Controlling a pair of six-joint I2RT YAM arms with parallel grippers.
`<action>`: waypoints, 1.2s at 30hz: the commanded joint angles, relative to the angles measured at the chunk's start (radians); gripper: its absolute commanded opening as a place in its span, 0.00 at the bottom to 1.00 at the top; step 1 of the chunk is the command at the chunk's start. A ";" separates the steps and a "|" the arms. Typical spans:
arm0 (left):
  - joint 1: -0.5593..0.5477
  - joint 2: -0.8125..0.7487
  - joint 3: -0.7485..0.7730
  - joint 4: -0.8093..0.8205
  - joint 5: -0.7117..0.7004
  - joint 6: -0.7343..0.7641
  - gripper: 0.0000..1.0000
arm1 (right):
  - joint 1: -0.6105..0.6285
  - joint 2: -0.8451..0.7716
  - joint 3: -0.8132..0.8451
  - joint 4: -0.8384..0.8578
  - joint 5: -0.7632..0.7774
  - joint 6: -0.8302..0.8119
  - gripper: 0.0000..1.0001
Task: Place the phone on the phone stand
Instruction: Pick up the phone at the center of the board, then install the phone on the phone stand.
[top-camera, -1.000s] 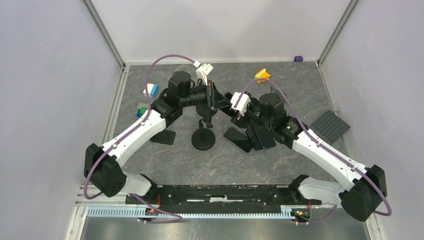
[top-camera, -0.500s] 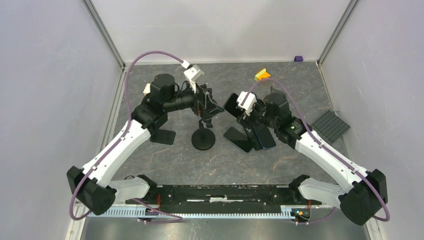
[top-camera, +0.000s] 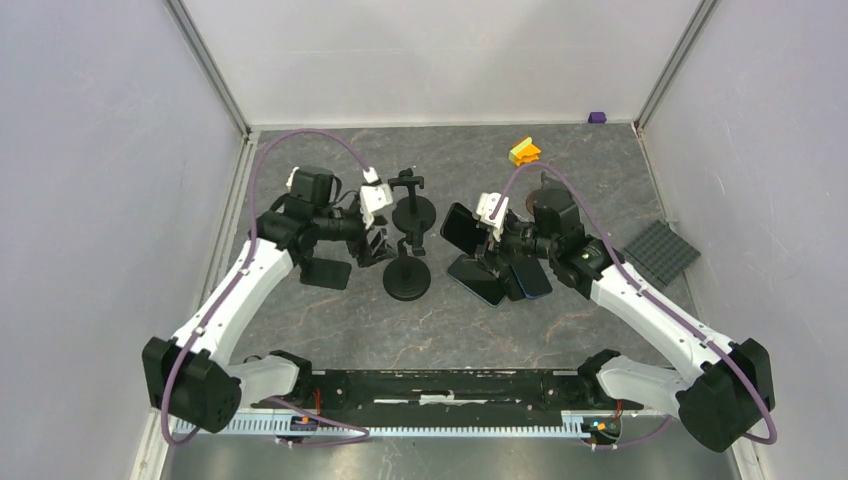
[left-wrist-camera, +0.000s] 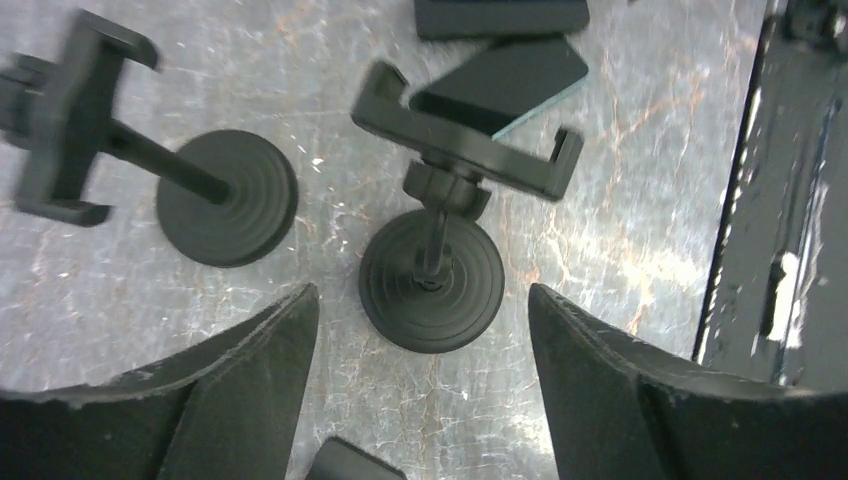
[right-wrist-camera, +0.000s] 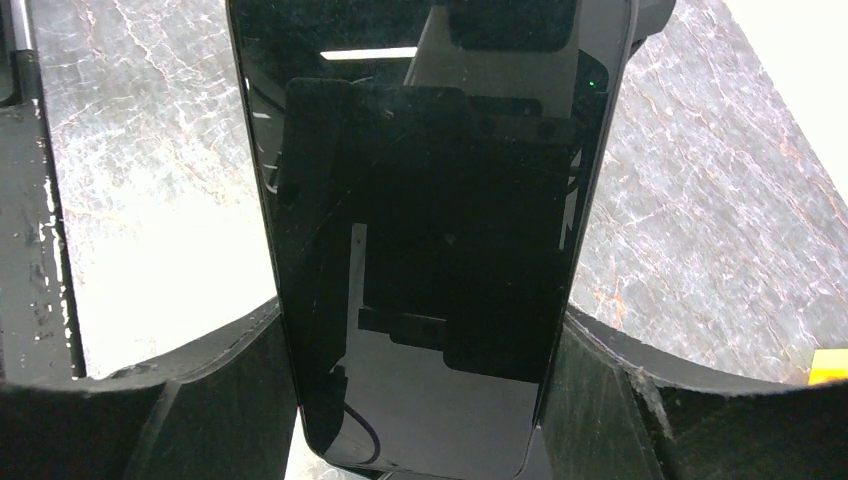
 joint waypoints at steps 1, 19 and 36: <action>0.001 0.046 -0.065 0.042 0.076 0.263 0.77 | -0.001 -0.028 0.006 0.075 -0.068 0.005 0.00; -0.050 0.123 -0.200 0.395 0.208 0.179 0.37 | -0.002 0.017 0.005 0.085 -0.132 -0.005 0.00; -0.057 0.142 -0.216 0.358 0.414 0.193 0.02 | 0.052 0.061 -0.117 0.417 -0.348 0.131 0.00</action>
